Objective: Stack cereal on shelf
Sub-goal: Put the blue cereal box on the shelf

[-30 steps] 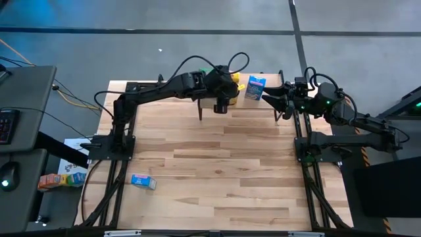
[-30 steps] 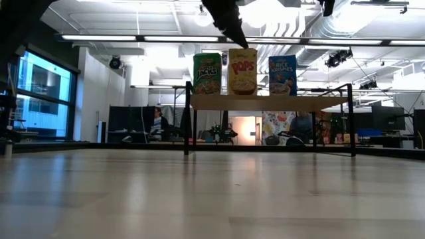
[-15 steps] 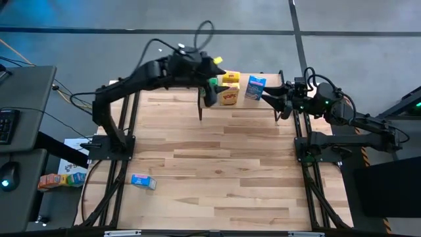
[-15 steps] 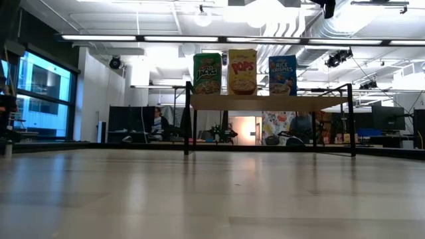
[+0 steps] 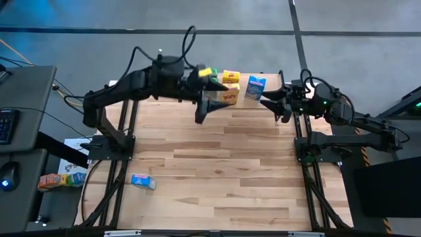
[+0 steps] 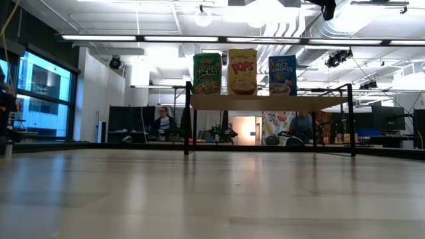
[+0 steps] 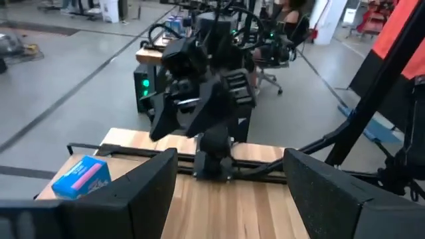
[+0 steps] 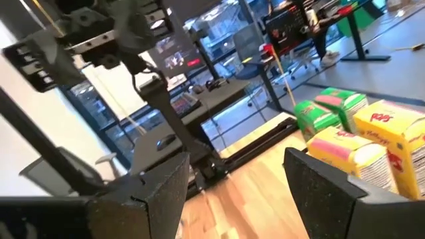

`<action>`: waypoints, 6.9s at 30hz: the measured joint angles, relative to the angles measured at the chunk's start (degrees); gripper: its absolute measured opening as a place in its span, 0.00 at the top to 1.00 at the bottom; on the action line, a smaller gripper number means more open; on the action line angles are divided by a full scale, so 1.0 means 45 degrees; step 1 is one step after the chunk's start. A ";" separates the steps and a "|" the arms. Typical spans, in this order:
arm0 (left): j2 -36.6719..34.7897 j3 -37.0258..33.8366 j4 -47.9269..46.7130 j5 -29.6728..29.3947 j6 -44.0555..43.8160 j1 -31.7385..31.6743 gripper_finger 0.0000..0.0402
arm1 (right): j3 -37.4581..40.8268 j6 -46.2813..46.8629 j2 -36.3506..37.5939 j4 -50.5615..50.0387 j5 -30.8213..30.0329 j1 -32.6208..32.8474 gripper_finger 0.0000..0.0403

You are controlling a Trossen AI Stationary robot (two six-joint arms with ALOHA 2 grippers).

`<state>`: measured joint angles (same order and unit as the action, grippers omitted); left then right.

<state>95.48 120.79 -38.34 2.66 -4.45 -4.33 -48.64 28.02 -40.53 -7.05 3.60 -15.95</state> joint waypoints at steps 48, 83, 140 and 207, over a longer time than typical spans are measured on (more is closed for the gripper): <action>-1.2544 -1.5669 0.6237 -0.4955 -0.2063 0.5223 0.34 | 0.0000 0.0055 0.0005 0.0277 -0.0114 -0.0004 0.40; -0.6716 -1.4460 -0.5475 -0.3164 -1.0102 1.3644 0.34 | 0.0005 0.0437 -0.0005 -0.1924 -0.0035 -0.0002 0.40; -0.4809 -1.4850 -0.4864 -0.2976 -0.9252 1.2062 0.68 | 0.0005 0.0381 -0.0003 -0.2394 -0.0428 -0.0003 0.40; -0.1573 -0.8748 -0.0022 -0.3581 -0.1984 0.3937 0.68 | -0.2686 -0.2551 -1.0214 0.1758 0.0136 0.5139 0.40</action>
<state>88.40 81.43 -38.44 -13.46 -13.37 13.39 -60.73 16.54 -86.50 0.87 4.21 7.18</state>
